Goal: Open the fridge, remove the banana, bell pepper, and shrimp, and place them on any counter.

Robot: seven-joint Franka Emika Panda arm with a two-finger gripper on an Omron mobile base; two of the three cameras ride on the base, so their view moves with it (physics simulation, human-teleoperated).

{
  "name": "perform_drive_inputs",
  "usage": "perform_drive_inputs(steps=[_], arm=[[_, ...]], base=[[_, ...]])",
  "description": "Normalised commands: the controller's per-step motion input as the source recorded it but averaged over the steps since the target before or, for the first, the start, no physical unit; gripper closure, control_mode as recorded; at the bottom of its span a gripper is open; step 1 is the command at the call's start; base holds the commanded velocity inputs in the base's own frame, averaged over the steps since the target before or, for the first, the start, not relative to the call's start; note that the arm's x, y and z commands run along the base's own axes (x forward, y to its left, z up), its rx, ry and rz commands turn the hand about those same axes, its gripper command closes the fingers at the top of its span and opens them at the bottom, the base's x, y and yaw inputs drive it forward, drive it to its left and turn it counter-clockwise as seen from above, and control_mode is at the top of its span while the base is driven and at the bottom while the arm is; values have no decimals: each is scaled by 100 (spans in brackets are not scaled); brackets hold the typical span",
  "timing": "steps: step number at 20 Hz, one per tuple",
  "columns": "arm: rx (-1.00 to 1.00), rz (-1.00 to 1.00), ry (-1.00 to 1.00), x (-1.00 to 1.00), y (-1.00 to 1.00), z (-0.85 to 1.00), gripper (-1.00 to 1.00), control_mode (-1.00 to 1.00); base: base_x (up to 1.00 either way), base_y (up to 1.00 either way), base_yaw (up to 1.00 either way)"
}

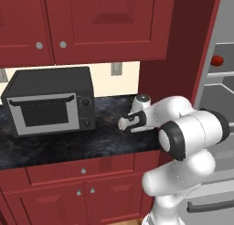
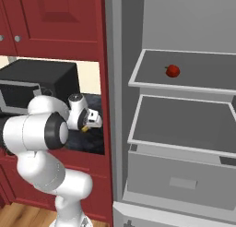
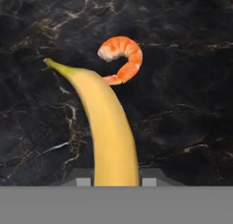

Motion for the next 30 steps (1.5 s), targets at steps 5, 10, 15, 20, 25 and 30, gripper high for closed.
perform_drive_inputs(steps=[5,10,15,20,25,30], arm=[[0,0,0,31,0,-5,-100,-100],[0,0,-1,11,0,9,-100,-100],[0,0,-13,-68,0,97,-100,-100],[0,0,-14,-100,-1,100,-100,-100],[0,0,-3,-97,-8,100,-100,-100],[2,0,0,-100,-4,100,-100,-100]], base=[[0,0,0],[0,0,0],[0,0,0],[0,0,0],[0,0,0],[0,0,0]])
